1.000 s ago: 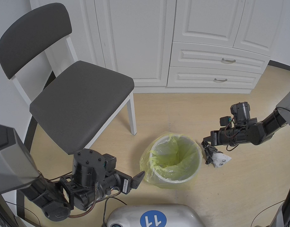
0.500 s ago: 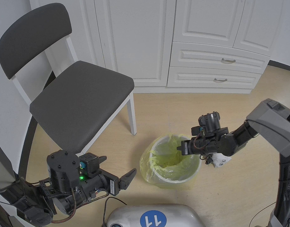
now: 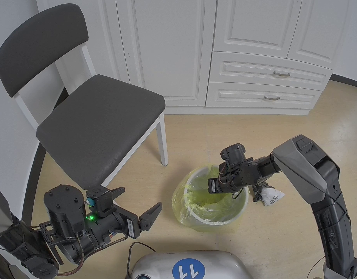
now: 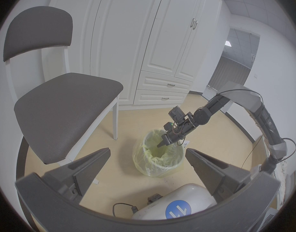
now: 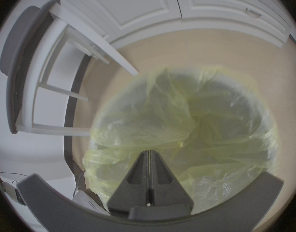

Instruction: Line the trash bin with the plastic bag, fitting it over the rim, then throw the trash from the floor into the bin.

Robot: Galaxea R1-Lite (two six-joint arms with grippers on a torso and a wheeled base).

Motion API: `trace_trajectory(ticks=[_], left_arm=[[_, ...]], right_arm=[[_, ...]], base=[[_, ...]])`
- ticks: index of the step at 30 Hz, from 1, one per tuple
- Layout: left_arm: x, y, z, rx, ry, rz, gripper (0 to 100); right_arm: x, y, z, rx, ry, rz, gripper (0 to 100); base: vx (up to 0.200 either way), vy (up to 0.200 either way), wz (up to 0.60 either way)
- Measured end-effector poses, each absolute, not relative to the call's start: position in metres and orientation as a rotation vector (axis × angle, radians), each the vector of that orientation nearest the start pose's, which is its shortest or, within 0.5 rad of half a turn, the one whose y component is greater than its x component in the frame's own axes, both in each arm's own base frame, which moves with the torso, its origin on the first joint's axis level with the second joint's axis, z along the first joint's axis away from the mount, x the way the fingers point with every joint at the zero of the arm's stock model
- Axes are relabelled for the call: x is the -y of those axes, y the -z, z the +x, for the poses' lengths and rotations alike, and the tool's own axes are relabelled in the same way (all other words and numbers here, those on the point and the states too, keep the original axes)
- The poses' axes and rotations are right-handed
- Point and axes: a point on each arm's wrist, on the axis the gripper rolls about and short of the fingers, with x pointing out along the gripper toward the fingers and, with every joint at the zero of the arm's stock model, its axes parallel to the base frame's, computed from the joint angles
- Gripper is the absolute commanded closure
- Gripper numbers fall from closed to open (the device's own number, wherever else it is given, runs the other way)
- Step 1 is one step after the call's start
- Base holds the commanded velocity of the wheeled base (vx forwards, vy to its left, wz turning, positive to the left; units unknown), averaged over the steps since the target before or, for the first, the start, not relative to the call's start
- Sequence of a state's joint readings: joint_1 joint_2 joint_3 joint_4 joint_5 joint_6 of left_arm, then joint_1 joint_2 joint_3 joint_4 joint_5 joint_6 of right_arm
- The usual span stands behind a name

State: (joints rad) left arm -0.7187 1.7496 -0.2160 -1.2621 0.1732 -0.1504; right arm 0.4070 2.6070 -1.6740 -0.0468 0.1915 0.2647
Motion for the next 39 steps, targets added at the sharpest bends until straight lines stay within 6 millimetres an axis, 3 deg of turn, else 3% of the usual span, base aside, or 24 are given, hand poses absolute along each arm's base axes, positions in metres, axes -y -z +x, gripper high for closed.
trace_trajectory(ticks=[5,13,25,39], left_arm=[[0.150,-0.097,0.177,-0.282,0.523,-0.028,0],[0.149,-0.099,0.176,-0.266,0.525,-0.034,0],[0.146,-0.102,0.171,-0.227,0.537,-0.052,0],[0.142,-0.106,0.166,-0.212,0.542,-0.057,0]], right_arm=[[-0.195,0.035,0.447,-1.025,-0.448,0.065,100],[-0.191,0.048,0.426,-1.115,-0.495,-0.041,100],[-0.174,0.035,0.373,-1.174,-0.705,-0.201,100],[-0.169,0.030,0.345,-1.117,-0.719,-0.282,100]], base=[[0.000,0.000,0.00],[0.000,0.000,0.00],[0.000,0.000,0.00],[0.000,0.000,0.00]])
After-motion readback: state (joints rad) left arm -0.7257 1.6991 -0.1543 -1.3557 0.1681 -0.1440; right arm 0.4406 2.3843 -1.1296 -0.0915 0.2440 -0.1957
